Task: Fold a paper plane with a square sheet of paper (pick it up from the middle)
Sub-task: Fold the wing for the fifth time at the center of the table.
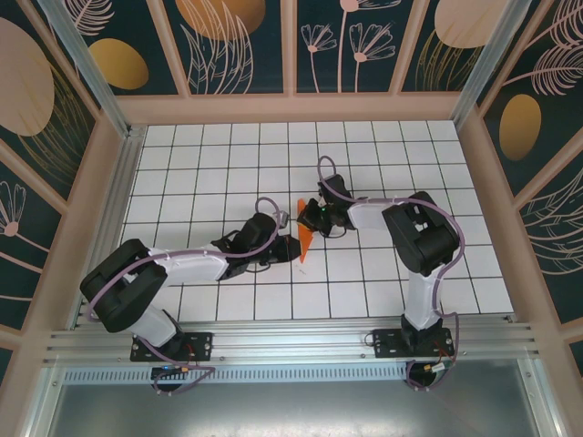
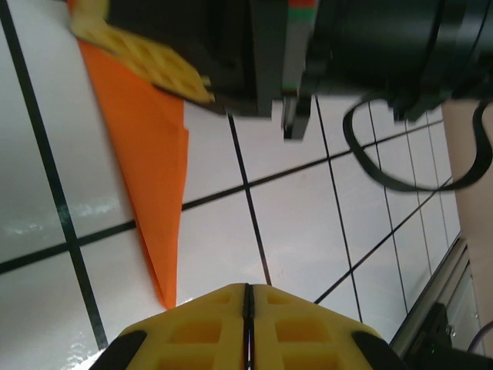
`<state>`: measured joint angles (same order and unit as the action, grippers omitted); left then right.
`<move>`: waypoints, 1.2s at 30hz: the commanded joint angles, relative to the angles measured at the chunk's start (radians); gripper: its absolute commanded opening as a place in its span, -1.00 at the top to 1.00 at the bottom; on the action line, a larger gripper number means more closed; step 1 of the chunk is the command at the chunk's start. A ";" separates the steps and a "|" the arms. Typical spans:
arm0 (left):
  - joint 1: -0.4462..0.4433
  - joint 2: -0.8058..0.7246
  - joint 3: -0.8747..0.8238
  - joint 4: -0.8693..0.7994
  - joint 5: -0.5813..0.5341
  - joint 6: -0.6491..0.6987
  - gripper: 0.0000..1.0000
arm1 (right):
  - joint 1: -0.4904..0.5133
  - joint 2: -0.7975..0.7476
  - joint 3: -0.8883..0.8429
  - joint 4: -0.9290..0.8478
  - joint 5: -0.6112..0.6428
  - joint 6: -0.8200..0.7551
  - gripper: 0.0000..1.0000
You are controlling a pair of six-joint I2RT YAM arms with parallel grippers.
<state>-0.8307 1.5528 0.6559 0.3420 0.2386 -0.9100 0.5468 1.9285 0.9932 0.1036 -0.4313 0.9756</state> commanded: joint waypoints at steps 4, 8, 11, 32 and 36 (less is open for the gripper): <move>0.005 0.084 0.016 0.112 0.000 -0.064 0.81 | 0.005 -0.006 -0.112 -0.040 0.038 0.208 1.00; 0.009 0.155 0.061 0.128 0.044 -0.060 0.82 | 0.006 -0.023 -0.134 0.000 0.042 0.244 1.00; 0.019 0.204 0.076 0.124 0.050 -0.062 0.83 | 0.007 -0.030 -0.133 0.016 0.033 0.236 1.00; 0.031 0.290 0.052 0.023 0.048 -0.010 1.00 | -0.052 -0.192 -0.016 -0.104 0.086 -0.076 0.87; 0.031 0.298 0.053 0.019 0.053 -0.006 1.00 | -0.033 -0.200 0.003 -0.145 0.062 -0.170 0.92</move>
<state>-0.8009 1.8221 0.7322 0.4194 0.2874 -0.9440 0.4995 1.7462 0.9668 0.0353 -0.3828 0.9188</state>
